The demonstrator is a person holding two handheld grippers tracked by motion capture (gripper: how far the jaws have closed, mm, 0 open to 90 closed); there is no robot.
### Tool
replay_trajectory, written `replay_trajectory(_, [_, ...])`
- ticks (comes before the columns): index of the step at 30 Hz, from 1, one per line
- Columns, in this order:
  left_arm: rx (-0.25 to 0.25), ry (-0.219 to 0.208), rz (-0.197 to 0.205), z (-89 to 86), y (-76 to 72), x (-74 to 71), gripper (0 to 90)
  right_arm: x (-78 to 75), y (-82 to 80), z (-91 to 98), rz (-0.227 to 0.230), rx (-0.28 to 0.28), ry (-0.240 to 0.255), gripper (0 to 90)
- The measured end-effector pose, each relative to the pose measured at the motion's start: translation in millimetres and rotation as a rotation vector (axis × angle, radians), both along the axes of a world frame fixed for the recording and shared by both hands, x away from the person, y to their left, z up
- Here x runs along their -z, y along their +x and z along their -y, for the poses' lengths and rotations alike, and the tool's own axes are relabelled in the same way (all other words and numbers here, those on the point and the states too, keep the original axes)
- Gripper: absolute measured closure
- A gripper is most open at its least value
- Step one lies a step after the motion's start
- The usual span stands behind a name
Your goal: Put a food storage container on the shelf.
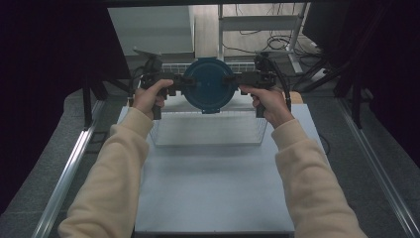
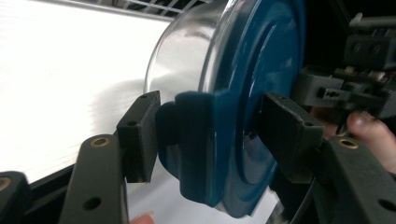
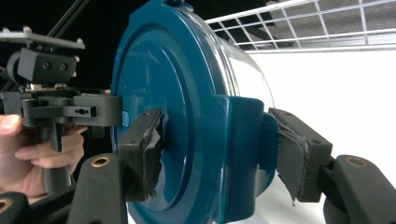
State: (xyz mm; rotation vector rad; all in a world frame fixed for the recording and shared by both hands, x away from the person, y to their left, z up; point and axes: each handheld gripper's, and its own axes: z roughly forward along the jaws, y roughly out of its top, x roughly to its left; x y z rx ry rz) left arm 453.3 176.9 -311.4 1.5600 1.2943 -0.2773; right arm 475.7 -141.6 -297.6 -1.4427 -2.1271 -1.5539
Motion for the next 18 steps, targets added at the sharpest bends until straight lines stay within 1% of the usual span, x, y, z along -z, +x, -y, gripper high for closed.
replay_trajectory(2, [0.000, -0.008, -0.006, -1.3, 4.0, 1.5, 40.4, 0.4, 2.6, -0.9, -0.004, 0.008, 0.001, 37.9])
replay_trajectory(3, [-0.010, -0.023, -0.017, -1.4, 6.6, 3.2, 40.4, 0.4, 3.7, -1.0, -0.005, 0.008, -0.003, 37.8])
replay_trajectory(6, [-0.030, -0.047, -0.037, -1.6, 14.0, 7.9, 40.1, 2.6, 10.7, -0.8, -0.043, 0.020, 0.006, 37.4])
replay_trajectory(9, [-0.053, -0.070, -0.067, -1.9, 20.4, 12.2, 39.7, 5.9, 19.1, -0.5, -0.094, 0.040, 0.025, 37.0])
replay_trajectory(11, [-0.064, -0.082, -0.083, -2.5, 24.9, 15.2, 39.5, 7.4, 23.2, -0.5, -0.109, 0.044, 0.026, 36.6])
replay_trajectory(13, [-0.078, -0.098, -0.094, -2.7, 28.3, 18.2, 39.3, 9.9, 27.3, -0.6, -0.125, 0.053, 0.037, 36.3])
replay_trajectory(14, [-0.086, -0.108, -0.094, -2.4, 29.7, 20.0, 39.2, 11.4, 29.4, -0.5, -0.133, 0.058, 0.042, 36.2])
replay_trajectory(16, [-0.097, -0.110, -0.093, -1.8, 31.4, 21.8, 39.2, 14.5, 32.9, 0.0, -0.160, 0.072, 0.059, 35.9])
replay_trajectory(17, [-0.105, -0.110, -0.089, -0.9, 31.8, 22.6, 39.1, 15.6, 33.8, 0.6, -0.167, 0.073, 0.061, 35.8])
replay_trajectory(18, [-0.112, -0.111, -0.086, -0.2, 31.7, 22.9, 39.1, 17.1, 34.9, 1.0, -0.184, 0.078, 0.074, 35.6])
